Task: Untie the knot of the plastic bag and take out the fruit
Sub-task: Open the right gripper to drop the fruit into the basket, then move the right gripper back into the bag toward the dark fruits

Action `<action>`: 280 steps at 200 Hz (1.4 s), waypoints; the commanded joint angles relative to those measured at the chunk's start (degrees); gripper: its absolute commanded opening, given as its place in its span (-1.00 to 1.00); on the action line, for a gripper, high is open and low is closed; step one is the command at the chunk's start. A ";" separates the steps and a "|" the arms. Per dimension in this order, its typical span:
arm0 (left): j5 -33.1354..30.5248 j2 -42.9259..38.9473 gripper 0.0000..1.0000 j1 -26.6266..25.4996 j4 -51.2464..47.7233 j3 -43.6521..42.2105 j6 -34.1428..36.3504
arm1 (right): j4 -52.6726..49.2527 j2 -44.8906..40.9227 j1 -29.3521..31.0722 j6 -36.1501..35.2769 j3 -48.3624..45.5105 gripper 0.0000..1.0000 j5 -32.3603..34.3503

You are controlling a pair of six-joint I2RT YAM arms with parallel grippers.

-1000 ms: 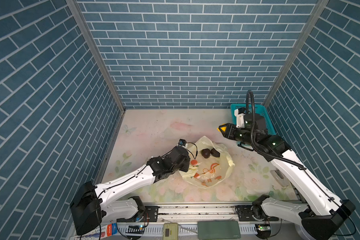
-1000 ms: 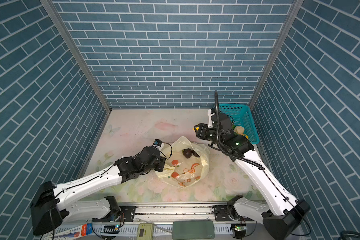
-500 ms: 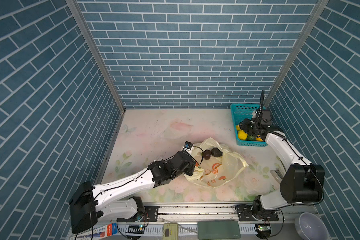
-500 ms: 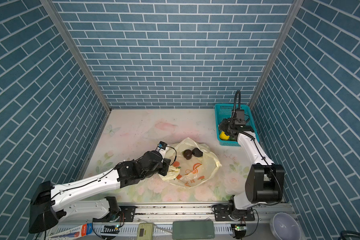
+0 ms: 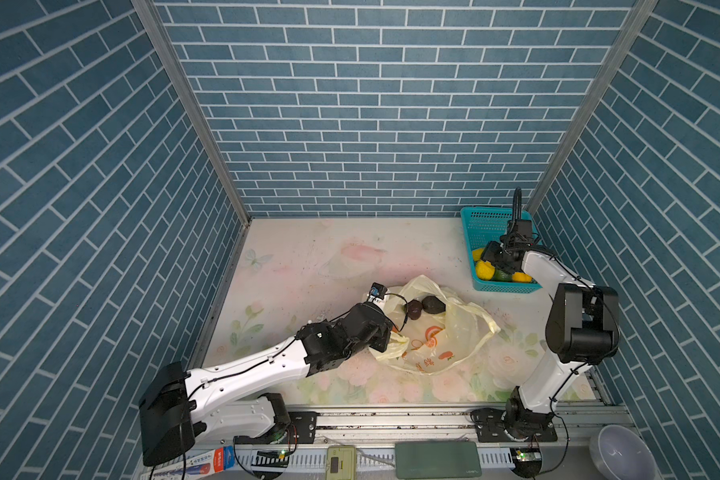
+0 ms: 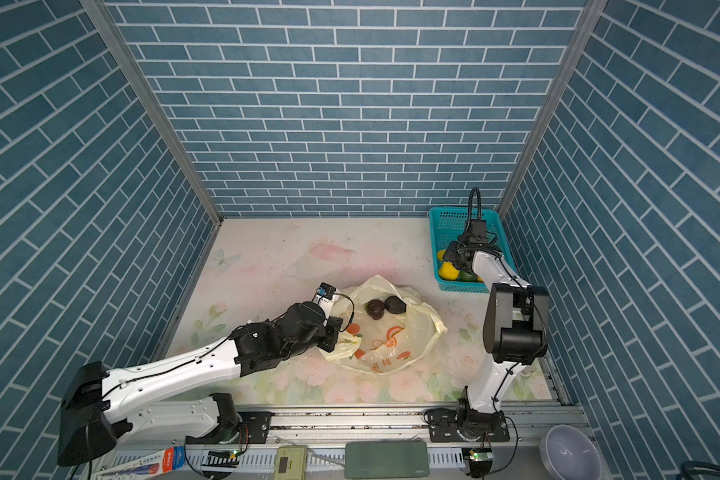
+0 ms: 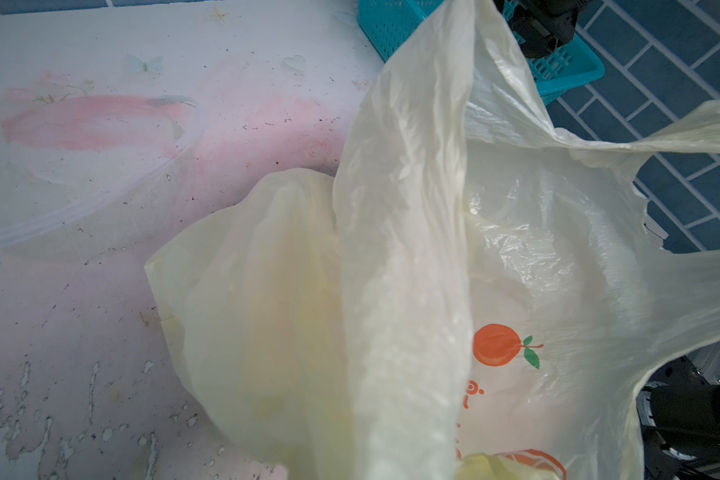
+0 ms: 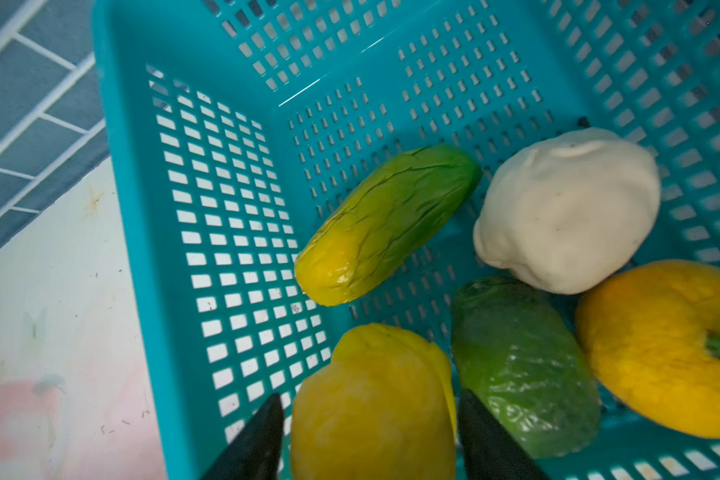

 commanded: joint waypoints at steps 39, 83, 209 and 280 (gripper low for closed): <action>-0.45 -0.65 -1.00 -0.35 0.47 -0.47 0.99 | -2.60 -4.67 -0.16 -2.07 3.31 0.60 5.86; -0.16 -0.08 -1.00 -0.29 1.00 -0.20 1.16 | -7.22 -9.61 0.05 -1.57 3.99 0.64 5.07; 0.65 0.95 -1.00 -0.29 2.06 0.06 1.18 | -34.95 -32.72 28.63 8.80 9.20 0.56 -2.44; 0.38 0.87 -1.00 -0.20 1.15 0.68 1.26 | -36.73 -33.82 49.90 18.48 6.83 0.52 3.25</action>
